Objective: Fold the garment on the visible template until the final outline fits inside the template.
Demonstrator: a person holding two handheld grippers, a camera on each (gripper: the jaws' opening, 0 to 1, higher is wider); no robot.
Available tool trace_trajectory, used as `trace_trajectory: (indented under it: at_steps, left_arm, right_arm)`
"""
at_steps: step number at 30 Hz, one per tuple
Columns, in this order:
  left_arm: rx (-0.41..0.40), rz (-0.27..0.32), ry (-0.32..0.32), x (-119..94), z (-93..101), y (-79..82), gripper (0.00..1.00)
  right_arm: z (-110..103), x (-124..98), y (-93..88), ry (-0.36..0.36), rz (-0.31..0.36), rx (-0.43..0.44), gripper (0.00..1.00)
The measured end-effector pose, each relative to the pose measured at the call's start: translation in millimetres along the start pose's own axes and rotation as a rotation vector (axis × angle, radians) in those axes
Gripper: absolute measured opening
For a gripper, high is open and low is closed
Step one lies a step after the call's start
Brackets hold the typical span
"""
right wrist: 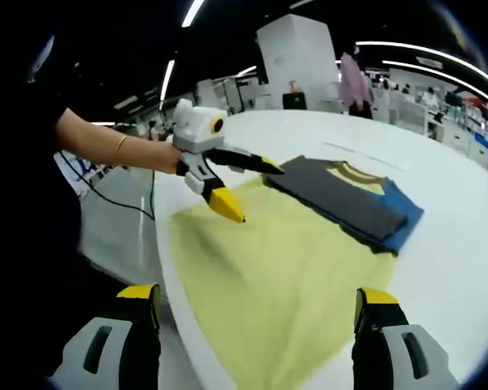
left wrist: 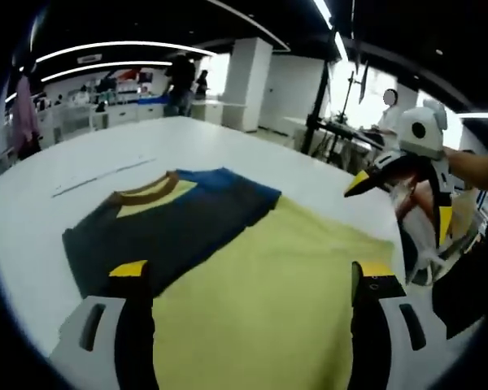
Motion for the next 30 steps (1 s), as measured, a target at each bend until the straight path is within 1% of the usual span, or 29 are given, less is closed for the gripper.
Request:
trace_trajectory:
  at_steps: [6, 10, 14, 16, 19, 23, 25, 28, 30]
  left_arm:
    - [-0.018, -0.017, -0.007, -22.1, 9.1, -11.6, 0.98]
    - [-0.018, -0.008, 0.002, -36.5, 15.0, -15.4, 0.98]
    - [0.010, -0.028, 0.012, -49.9, 19.6, -23.5, 0.97]
    - [0.014, -0.028, 0.013, -56.0, 21.2, -27.3, 0.96]
    - [0.014, -0.037, 0.016, -66.5, 24.5, -34.7, 0.93]
    - [0.037, -0.074, 0.020, -81.8, 30.4, -46.7, 0.89]
    - [0.042, -0.082, 0.023, -88.3, 33.6, -51.4, 0.87]
    - [0.054, -0.097, 0.019, -95.7, 37.9, -58.9, 0.83]
    - [0.063, -0.120, 0.028, -99.4, 39.6, -64.3, 0.80]
  right_arm:
    - [-3.4, 0.9, -4.7, 0.002, -0.010, -0.018, 0.98]
    - [-5.4, 1.4, -9.0, 0.006, -0.021, -0.025, 0.95]
    - [-6.8, 1.1, -16.3, 0.000, -0.046, -0.028, 0.93]
    - [-7.5, 0.6, -19.2, -0.002, -0.055, -0.029, 0.92]
    - [-9.3, -0.6, -23.9, -0.004, -0.066, -0.032, 0.91]
    - [-10.5, -2.6, -30.0, -0.016, -0.087, -0.050, 0.87]
    - [-11.2, -2.8, -33.0, -0.019, -0.095, -0.063, 0.86]
    - [-13.2, -2.8, -37.3, -0.020, -0.116, -0.087, 0.83]
    - [-14.4, -2.3, -39.6, -0.022, -0.122, -0.099, 0.80]
Point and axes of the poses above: the point that each gripper's makers call its tool centre point, and the gripper's own axes: x roughly forward along the fingers, z roughly to its right, y roughly out of its top, the point moved 7 cm from there along -x, roughly backward along the fingers, and after that the axes turned 2 degrees about z, right-handed, at the moved point
